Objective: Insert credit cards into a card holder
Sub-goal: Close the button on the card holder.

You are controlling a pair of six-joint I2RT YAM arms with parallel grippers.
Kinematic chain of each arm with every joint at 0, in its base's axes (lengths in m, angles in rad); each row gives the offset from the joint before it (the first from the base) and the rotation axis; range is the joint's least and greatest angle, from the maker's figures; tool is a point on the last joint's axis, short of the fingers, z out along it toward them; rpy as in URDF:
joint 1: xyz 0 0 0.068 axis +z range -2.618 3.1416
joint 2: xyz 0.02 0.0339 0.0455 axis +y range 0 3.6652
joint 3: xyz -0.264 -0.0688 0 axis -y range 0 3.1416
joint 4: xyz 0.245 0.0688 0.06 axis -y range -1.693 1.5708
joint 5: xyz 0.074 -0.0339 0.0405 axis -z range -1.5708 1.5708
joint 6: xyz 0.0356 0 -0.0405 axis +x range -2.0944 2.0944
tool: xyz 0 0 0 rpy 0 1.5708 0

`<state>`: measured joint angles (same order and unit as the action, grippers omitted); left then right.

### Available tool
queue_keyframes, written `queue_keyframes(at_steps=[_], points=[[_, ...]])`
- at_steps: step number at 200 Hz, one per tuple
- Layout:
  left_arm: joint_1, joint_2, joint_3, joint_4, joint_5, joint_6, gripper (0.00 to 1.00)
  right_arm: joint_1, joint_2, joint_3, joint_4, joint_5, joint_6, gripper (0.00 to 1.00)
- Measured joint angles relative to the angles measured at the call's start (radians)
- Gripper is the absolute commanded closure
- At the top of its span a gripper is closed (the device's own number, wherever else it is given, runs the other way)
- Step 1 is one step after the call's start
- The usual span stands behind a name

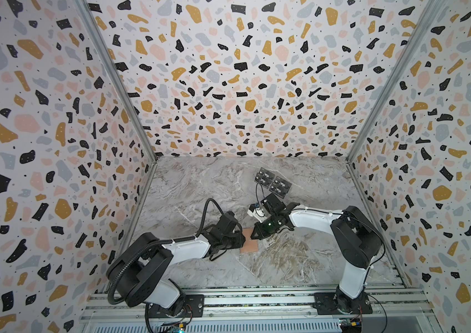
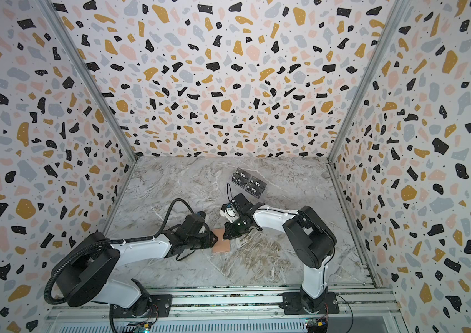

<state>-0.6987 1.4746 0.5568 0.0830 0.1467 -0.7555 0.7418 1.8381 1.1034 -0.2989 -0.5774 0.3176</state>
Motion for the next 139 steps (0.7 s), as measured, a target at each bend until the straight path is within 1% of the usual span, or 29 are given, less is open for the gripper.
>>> queue_keyframes(at_steps=[139], points=[[0.0, 0.0, 0.0, 0.0, 0.0, 0.0, 0.65, 0.011, 0.03, 0.048, -0.059, 0.011, -0.032, 1.0]])
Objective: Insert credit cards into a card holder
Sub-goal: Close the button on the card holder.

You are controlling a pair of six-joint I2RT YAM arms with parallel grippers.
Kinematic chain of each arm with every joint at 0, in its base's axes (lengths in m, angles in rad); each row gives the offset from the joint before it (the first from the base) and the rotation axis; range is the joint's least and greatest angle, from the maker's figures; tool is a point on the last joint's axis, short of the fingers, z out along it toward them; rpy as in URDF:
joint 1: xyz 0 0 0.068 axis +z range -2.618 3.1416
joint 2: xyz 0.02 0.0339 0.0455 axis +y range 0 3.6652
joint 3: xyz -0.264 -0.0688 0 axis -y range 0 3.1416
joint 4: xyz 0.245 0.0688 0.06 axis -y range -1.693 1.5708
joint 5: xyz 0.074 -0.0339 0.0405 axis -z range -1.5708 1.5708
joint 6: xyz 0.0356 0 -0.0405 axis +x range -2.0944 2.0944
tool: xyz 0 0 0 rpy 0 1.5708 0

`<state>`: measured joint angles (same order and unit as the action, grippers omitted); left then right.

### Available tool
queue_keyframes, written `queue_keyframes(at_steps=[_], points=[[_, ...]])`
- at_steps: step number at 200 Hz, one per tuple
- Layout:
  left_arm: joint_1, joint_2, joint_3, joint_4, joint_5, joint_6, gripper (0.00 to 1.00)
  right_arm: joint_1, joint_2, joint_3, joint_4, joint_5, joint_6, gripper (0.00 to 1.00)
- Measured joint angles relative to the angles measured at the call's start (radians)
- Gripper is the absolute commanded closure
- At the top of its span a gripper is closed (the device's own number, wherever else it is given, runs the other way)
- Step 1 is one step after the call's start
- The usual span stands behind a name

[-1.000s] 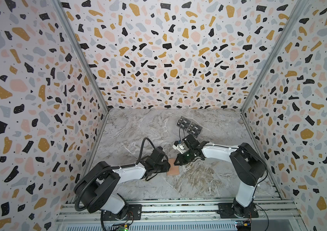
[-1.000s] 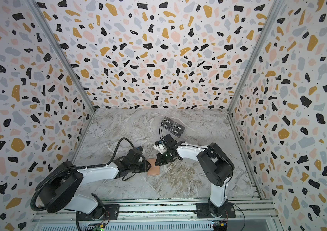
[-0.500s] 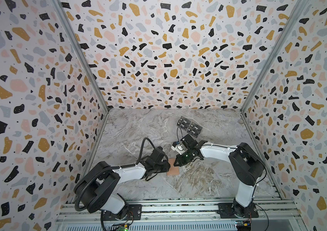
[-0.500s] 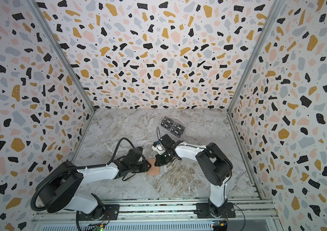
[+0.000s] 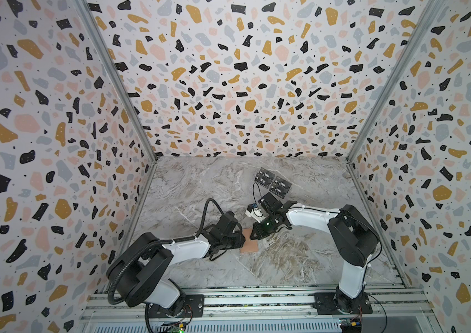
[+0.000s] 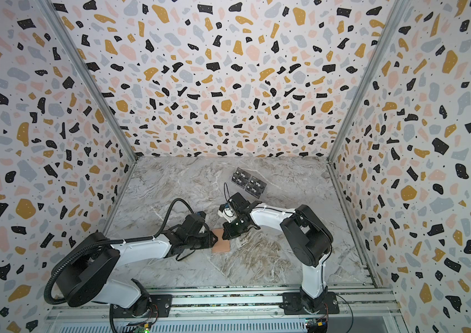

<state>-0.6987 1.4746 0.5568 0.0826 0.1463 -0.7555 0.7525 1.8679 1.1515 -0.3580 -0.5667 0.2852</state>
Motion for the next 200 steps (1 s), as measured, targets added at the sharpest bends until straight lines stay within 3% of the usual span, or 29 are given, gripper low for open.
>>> queue_keyframes(at_steps=[200], points=[[0.0, 0.0, 0.0, -0.001, -0.001, 0.0, 0.65, 0.014, 0.032, 0.056, -0.069, -0.002, -0.037, 1.0]])
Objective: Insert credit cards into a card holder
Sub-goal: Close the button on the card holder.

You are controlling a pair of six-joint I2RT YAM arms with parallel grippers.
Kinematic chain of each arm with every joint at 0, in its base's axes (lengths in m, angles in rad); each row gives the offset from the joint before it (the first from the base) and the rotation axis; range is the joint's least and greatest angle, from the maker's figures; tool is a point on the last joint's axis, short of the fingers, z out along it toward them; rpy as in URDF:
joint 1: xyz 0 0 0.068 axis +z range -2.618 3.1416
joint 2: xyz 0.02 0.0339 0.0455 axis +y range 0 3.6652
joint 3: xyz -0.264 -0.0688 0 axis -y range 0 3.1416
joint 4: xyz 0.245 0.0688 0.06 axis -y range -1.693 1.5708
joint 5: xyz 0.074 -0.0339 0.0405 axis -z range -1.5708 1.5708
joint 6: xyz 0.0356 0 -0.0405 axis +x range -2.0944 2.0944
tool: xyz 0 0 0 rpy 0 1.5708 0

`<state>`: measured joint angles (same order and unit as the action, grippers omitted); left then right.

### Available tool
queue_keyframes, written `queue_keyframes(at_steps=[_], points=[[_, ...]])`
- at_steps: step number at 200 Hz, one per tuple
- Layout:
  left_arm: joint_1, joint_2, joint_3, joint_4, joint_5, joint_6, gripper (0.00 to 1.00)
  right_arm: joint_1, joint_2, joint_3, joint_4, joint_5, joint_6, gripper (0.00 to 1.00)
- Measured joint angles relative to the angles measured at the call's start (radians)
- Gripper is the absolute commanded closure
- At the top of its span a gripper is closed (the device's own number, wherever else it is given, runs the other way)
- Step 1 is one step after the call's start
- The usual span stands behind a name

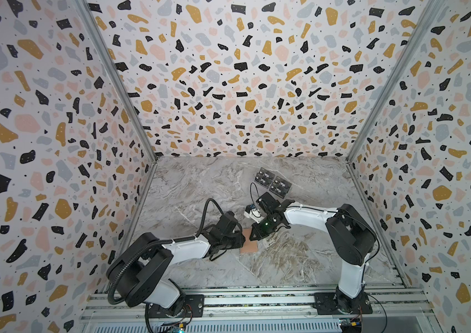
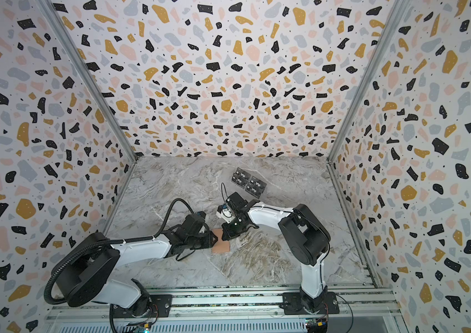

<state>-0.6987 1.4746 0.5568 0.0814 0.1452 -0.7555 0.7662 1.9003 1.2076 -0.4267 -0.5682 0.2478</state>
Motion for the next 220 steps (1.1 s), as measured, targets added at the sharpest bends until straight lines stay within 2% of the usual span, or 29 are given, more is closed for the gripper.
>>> queue_keyframes(at_steps=[66, 100, 220], points=[[0.0, -0.001, 0.0, -0.002, -0.002, 0.0, 0.65, 0.012, 0.012, 0.023, -0.02, 0.014, 0.003, 1.0], [0.0, -0.003, -0.006, 0.001, -0.002, -0.002, 0.71, 0.026, 0.024, 0.045, -0.035, 0.034, 0.021, 1.0], [0.004, -0.025, -0.047, 0.047, 0.003, -0.016, 0.72, 0.087, 0.07, 0.143, -0.129, 0.147, 0.065, 1.0]])
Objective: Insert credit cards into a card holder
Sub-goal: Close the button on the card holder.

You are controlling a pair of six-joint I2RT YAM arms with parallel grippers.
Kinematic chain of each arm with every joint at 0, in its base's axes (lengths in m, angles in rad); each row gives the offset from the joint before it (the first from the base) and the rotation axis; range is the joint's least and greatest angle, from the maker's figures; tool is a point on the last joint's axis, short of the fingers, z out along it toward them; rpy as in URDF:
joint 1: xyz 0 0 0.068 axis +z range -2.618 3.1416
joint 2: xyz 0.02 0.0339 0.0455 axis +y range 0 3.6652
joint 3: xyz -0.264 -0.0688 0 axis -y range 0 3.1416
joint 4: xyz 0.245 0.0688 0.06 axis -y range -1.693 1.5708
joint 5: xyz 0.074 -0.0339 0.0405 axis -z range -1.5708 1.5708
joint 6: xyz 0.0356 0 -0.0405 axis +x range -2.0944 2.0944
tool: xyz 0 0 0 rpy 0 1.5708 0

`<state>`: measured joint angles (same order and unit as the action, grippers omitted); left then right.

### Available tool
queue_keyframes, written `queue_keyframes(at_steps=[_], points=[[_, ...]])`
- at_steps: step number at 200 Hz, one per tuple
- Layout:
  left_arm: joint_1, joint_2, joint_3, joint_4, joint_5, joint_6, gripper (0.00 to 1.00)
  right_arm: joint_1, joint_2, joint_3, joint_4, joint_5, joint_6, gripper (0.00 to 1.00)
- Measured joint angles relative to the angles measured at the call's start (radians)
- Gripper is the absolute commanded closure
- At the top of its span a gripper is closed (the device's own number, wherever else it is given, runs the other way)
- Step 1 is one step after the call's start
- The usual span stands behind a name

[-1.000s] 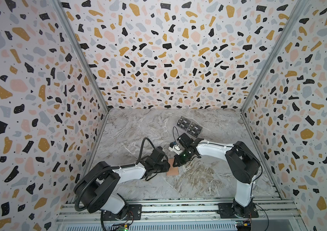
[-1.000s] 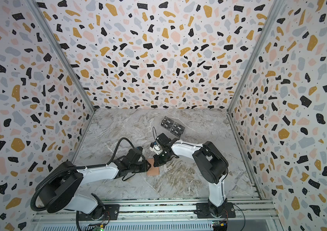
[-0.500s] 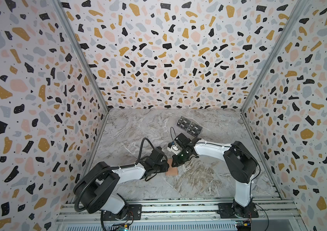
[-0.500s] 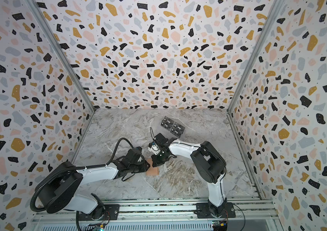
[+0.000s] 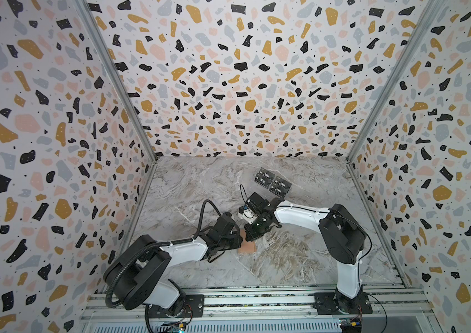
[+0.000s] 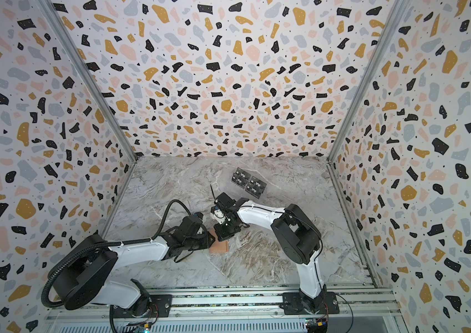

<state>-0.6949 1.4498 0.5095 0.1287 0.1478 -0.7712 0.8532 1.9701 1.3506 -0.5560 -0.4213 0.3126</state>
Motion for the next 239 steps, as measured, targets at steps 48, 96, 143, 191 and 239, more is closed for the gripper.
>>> queue_keyframes(at_steps=[48, 96, 143, 191, 239], points=[[0.001, -0.005, -0.021, 0.036, 0.003, -0.001, 0.74, 0.006, 0.013, 0.012, -0.005, 0.008, 0.02, 1.0], [0.005, -0.009, -0.034, 0.057, 0.008, -0.001, 0.74, 0.015, 0.026, 0.029, -0.015, 0.012, 0.031, 1.0], [0.005, -0.011, -0.011, 0.013, 0.005, 0.011, 0.65, 0.025, 0.02, 0.023, 0.009, 0.016, 0.061, 0.77], [0.016, -0.005, 0.057, -0.111, -0.009, 0.049, 0.59, 0.006, -0.062, -0.089, 0.135, -0.008, 0.133, 0.66], [0.035, -0.012, 0.132, -0.26, -0.029, 0.094, 0.53, -0.042, -0.189, -0.142, 0.241, -0.035, 0.168, 0.55]])
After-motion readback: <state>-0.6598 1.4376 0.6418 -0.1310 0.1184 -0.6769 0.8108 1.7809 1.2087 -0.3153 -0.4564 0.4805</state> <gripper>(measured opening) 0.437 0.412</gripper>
